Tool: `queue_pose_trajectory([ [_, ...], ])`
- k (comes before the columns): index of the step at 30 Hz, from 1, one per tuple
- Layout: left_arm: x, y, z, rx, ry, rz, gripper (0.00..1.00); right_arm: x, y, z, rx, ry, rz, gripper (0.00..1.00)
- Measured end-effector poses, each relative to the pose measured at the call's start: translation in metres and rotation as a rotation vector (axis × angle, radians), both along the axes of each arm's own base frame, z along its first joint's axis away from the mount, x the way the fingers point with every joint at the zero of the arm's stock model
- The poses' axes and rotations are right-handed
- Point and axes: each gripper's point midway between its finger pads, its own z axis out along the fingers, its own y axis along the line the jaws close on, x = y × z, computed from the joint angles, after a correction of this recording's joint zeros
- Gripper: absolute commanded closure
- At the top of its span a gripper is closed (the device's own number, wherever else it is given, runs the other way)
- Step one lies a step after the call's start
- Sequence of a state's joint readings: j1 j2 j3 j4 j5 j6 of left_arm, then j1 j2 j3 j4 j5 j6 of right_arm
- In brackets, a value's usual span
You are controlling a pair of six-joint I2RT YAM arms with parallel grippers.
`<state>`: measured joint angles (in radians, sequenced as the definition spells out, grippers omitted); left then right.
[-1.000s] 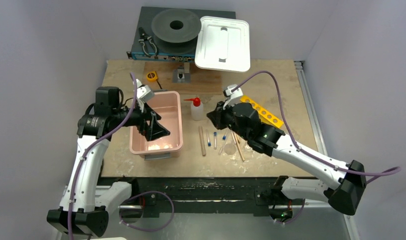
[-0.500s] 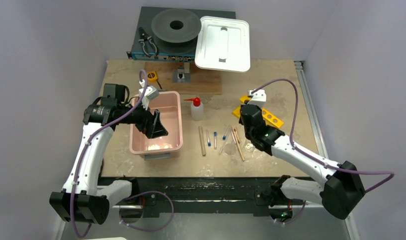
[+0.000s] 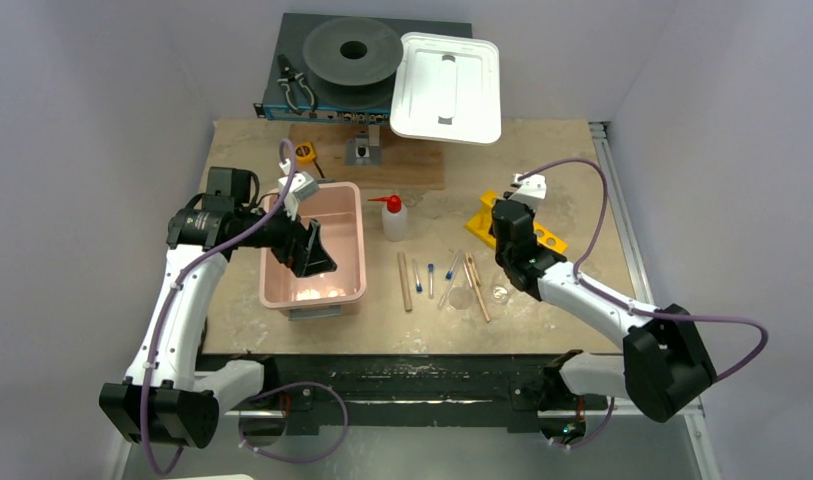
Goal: Organize the chemistry lab equipment
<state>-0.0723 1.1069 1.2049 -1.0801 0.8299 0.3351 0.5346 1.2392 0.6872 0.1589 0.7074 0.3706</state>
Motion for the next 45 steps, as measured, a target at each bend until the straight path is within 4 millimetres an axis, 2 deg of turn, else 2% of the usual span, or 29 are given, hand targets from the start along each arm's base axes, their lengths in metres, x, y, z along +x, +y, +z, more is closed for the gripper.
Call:
queue_pose_trajectory([
  [10, 0.000, 0.000, -0.001, -0.002, 0.003, -0.003, 0.00, 0.009, 0.006, -0.021, -0.018, 0.034, 0.015, 1.00],
  [22, 0.001, 0.000, 0.000, -0.001, -0.002, -0.006, 0.00, 0.016, 0.009, -0.025, -0.033, 0.025, 0.020, 1.00],
  [45, 0.000, -0.001, -0.004, 0.000, -0.006, -0.023, 0.00, 0.022, 0.007, -0.012, -0.051, -0.023, 0.009, 1.00],
])
